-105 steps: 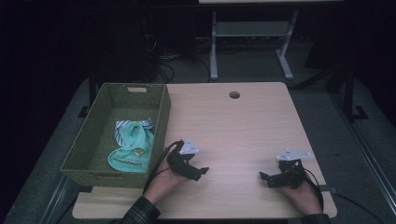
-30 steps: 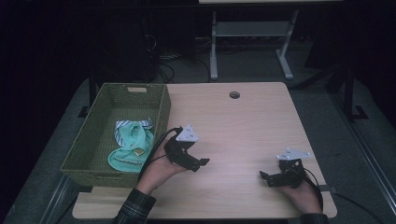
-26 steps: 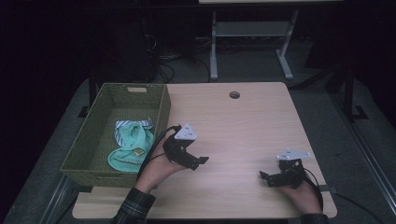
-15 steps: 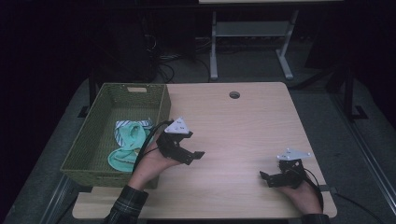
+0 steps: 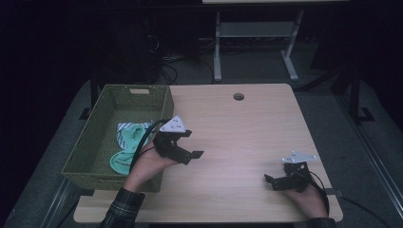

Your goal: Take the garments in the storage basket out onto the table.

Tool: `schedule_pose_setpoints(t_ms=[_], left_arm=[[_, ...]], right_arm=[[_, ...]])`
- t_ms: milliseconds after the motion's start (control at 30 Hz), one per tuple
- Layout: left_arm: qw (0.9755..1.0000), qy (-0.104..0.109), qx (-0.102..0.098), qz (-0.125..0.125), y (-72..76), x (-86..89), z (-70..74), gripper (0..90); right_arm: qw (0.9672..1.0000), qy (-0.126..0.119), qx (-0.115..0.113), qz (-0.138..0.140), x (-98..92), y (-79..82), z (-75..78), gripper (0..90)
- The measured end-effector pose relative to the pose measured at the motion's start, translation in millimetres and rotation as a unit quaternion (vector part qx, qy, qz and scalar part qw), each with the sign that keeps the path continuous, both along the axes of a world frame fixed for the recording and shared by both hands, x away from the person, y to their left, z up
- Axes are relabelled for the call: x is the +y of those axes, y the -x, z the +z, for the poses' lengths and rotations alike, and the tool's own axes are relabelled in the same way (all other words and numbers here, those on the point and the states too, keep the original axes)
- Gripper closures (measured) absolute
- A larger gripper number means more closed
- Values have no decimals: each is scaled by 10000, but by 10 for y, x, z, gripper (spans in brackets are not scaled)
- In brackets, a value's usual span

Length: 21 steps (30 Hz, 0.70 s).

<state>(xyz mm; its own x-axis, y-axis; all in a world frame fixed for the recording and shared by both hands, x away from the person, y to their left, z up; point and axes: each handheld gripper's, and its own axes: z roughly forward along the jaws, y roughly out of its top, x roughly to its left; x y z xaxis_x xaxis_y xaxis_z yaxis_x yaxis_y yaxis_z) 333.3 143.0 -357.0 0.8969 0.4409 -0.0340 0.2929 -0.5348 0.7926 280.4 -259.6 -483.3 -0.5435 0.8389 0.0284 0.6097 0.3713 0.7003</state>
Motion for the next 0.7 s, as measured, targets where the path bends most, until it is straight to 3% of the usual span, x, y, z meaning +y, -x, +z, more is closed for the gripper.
schedule_pose_setpoints(t_ms=[700], left_arm=[[9997,-1,-39,231,-3,235,138,135]], right_arm=[[10000,-1,-2,1,0,-1,-1,7]])
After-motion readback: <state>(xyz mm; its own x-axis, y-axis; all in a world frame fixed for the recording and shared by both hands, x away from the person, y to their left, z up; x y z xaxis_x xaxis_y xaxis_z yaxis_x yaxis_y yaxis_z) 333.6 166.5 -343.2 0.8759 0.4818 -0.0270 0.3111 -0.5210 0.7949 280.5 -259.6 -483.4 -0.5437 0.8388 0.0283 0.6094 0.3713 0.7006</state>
